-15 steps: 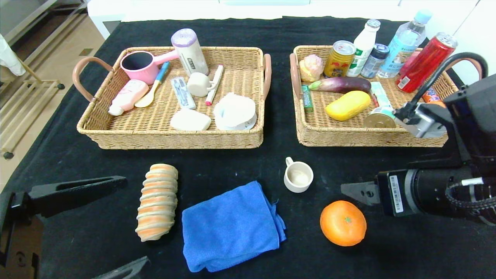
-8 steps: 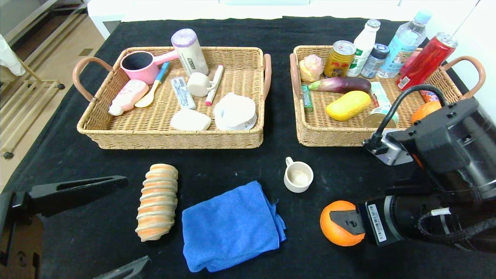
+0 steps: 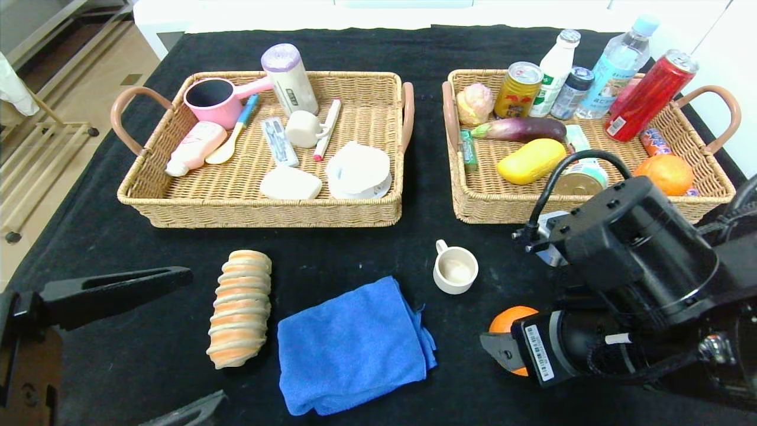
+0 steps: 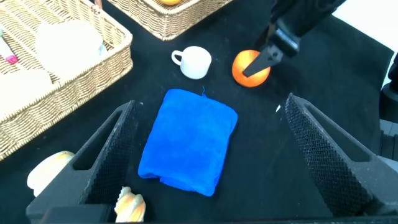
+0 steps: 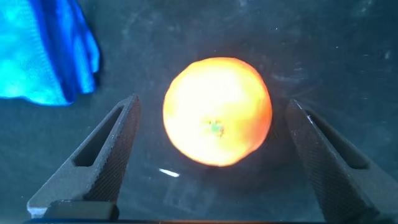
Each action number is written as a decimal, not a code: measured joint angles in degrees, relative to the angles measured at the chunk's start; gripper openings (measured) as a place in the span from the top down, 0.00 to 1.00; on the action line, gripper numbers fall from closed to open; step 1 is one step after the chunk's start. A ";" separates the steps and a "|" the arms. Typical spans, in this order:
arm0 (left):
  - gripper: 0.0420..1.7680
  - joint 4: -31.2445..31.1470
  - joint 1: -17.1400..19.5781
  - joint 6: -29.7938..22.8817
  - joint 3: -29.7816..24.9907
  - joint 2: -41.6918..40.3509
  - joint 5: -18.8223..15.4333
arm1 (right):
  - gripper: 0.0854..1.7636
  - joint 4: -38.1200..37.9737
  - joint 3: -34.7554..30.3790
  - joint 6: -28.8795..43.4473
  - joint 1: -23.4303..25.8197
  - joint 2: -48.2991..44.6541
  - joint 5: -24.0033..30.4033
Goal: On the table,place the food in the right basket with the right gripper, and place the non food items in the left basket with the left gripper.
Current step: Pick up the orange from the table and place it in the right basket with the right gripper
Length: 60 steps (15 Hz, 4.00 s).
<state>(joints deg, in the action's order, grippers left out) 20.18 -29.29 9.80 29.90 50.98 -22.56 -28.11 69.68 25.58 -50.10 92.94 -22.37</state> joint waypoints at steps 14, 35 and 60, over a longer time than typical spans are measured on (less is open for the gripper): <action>0.03 0.00 0.00 0.76 -0.04 -0.33 0.02 | 0.04 -0.91 -0.04 0.85 0.74 3.56 -1.94; 0.03 0.07 -0.06 0.91 0.05 -0.73 0.00 | 0.31 -0.74 -0.44 0.83 0.82 5.16 -2.11; 0.03 0.07 -0.06 0.96 -0.11 -0.38 0.00 | 0.32 1.62 16.34 -1.77 6.73 0.26 -5.27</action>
<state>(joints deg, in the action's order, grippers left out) 20.25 -29.35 10.76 29.79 50.60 -22.56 -26.49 86.02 23.81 -43.37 93.20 -27.64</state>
